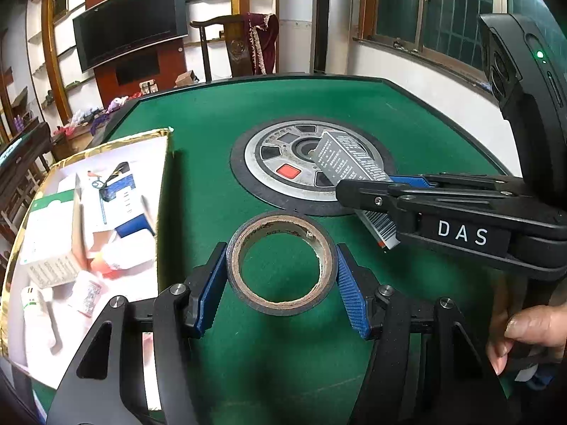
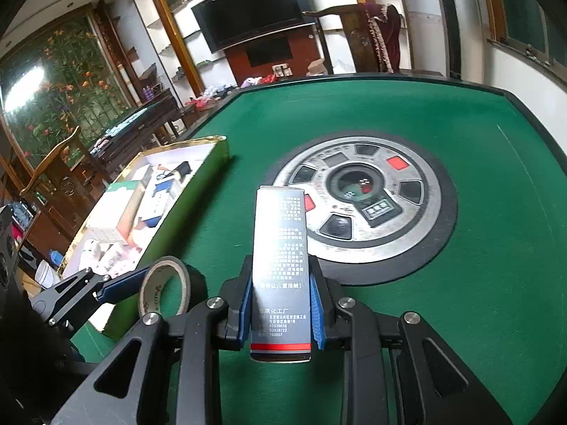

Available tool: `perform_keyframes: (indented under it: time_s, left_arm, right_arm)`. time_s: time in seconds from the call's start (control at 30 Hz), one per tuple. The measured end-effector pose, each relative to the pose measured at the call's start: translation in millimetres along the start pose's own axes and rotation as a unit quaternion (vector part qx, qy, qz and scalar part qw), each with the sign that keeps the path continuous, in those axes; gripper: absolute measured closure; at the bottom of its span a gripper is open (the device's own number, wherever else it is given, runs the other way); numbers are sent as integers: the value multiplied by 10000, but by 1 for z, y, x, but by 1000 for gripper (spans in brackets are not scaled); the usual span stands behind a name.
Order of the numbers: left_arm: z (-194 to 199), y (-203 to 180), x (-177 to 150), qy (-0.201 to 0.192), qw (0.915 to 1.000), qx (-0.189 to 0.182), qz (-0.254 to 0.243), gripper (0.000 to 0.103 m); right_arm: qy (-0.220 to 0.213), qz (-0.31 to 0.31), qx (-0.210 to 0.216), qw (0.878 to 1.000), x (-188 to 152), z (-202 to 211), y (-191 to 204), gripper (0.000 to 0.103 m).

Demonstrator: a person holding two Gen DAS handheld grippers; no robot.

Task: Organize objects
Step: 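Carry the tape roll into the tray with the left tool while the right tool carries the red-white box there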

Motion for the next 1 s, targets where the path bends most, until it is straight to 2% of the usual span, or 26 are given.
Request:
perform_keyframes:
  time_s: [0.27, 0.47, 0.77, 1.0]
  left_arm:
    - [18, 21, -1, -185, 9997, 51, 168, 44]
    - [34, 67, 5, -335, 9975, 162, 597, 44]
    - [27, 129, -5, -268, 9932, 458, 1036, 44]
    - [15, 171, -12, -176, 9890, 640, 1320, 44]
  right_arm:
    - [-31, 21, 188, 9998, 0, -6, 24, 76]
    - [-3, 188, 353, 9992, 10, -16, 52, 77]
    - [185, 657, 604, 9958, 24, -53, 112, 77]
    - [385, 867, 666, 9933, 39, -84, 141, 77]
Point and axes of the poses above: each gripper's, at about its wrist camera, not at the fingertips, and z roughly against the way its jaws point, y to its left, x to its top, the point moved 9 cm from there along -z, roughly the way its jaws point, and after that the axes turned 13 degrees about x, right-handed, at the moved point
